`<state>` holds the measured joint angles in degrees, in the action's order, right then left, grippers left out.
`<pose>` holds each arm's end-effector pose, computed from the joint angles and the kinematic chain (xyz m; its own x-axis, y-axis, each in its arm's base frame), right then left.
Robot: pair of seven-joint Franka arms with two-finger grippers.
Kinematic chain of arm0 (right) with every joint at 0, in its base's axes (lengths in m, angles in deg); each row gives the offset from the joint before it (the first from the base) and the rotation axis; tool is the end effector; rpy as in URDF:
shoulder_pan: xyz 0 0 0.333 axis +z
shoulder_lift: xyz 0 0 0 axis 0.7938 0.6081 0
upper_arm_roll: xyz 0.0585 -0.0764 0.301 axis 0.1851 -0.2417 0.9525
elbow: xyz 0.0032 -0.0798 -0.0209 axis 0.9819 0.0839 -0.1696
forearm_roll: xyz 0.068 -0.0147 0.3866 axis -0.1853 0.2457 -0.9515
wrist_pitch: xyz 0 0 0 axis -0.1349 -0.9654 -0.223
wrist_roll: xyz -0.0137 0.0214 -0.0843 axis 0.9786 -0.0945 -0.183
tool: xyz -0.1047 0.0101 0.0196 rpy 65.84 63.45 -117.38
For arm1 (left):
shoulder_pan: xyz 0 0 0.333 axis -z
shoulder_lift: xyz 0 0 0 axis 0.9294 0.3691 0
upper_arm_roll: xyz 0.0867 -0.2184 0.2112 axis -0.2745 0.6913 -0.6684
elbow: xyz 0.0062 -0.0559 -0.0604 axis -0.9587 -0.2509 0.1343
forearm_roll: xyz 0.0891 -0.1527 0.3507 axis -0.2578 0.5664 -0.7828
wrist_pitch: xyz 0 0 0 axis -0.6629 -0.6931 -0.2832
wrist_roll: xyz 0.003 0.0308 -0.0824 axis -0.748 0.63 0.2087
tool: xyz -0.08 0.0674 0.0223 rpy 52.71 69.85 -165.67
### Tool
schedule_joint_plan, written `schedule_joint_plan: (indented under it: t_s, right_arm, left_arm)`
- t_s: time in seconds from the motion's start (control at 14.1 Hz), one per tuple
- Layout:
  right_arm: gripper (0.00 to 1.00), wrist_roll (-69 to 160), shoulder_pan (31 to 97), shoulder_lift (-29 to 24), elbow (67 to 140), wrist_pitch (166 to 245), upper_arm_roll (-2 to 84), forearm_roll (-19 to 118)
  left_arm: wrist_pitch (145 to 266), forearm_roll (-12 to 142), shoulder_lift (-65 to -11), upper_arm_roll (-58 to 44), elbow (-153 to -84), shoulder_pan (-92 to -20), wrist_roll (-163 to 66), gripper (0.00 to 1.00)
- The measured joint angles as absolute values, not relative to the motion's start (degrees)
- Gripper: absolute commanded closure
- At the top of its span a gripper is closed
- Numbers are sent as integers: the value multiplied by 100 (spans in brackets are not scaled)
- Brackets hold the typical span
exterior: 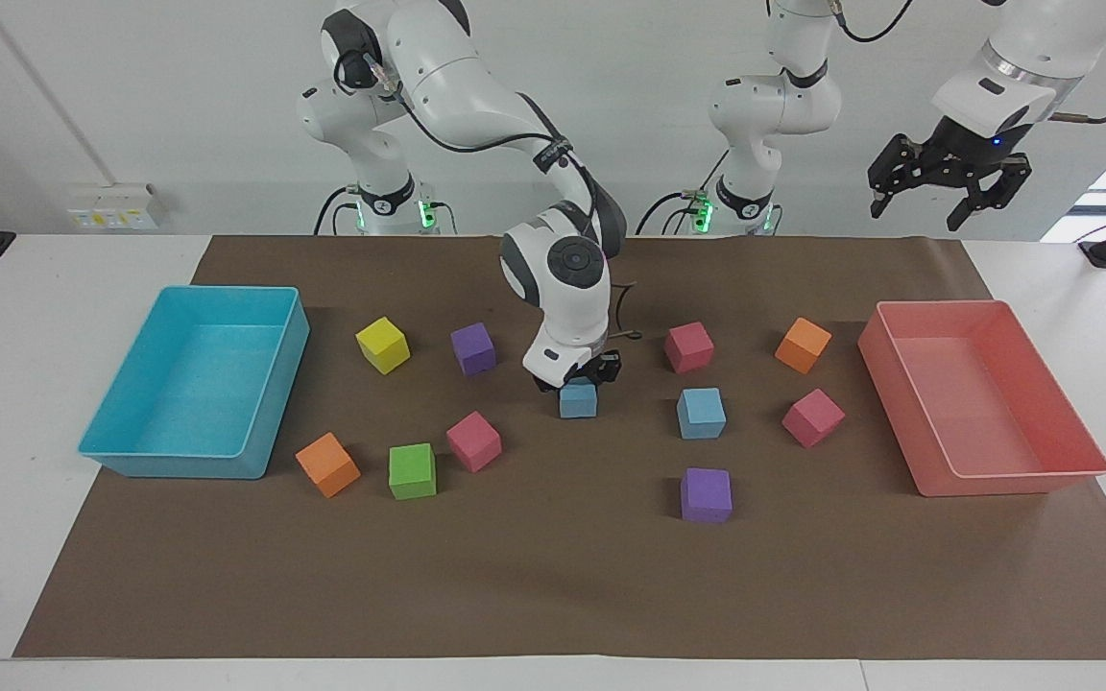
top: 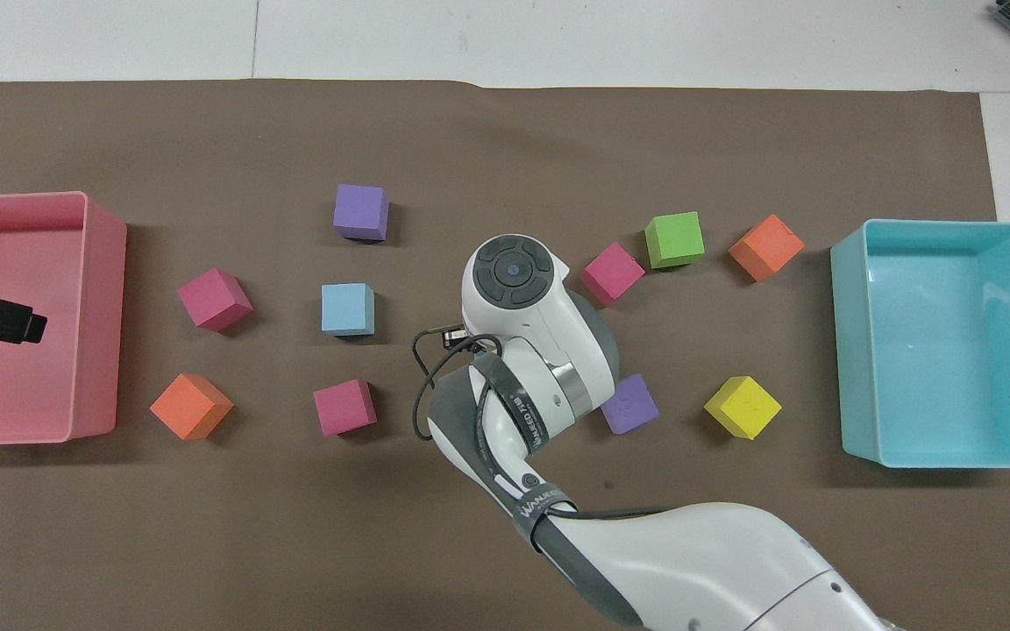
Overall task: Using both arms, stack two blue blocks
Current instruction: 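Lower the light-blue cube at the table center and open the right gripper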
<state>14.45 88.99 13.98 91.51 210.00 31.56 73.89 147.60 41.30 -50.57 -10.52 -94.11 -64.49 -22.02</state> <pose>0.5640 0.3925 0.3063 0.9884 0.1417 -0.0542 0.1391 -0.9891 -0.0489 0.5208 -0.0377 0.6793 0.9652 -0.2608 -0.0198 -0.2600 -0.9650 0.0353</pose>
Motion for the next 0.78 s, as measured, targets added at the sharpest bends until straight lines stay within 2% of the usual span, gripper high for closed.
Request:
schedule_joint_plan:
  t_s: [0.28, 0.43, 0.57, 0.64, 0.71, 0.78]
  right_arm:
    - [100, 1596, 8899, 1395, 9167, 21000, 3156, 7389]
    - [82, 1599, 8899, 1395, 9170, 21000, 3156, 7389]
    - [54, 1599, 8899, 1395, 9175, 21000, 3156, 7389]
    - [14, 1599, 8899, 1394, 9176, 21000, 3156, 7389]
    - [0, 1599, 8899, 1394, 9176, 21000, 3156, 7389]
    - [0, 1599, 8899, 1393, 9176, 21001, 3156, 7389]
  left_arm:
    - [14760, 4130, -5057, -1054, -9411, -6450, -2216, 0]
    - [14760, 4130, -5057, -1055, -9411, -6450, -2217, 0]
    - [14760, 4130, -5057, -1058, -9411, -6450, -2219, 0]
    - [14760, 4130, -5057, -1063, -9411, -6454, -2223, 0]
    - [14760, 4130, -5057, -1069, -9411, -6460, -2227, 0]
    - [14759, 4130, -5057, -1074, -9411, -6462, -2227, 0]
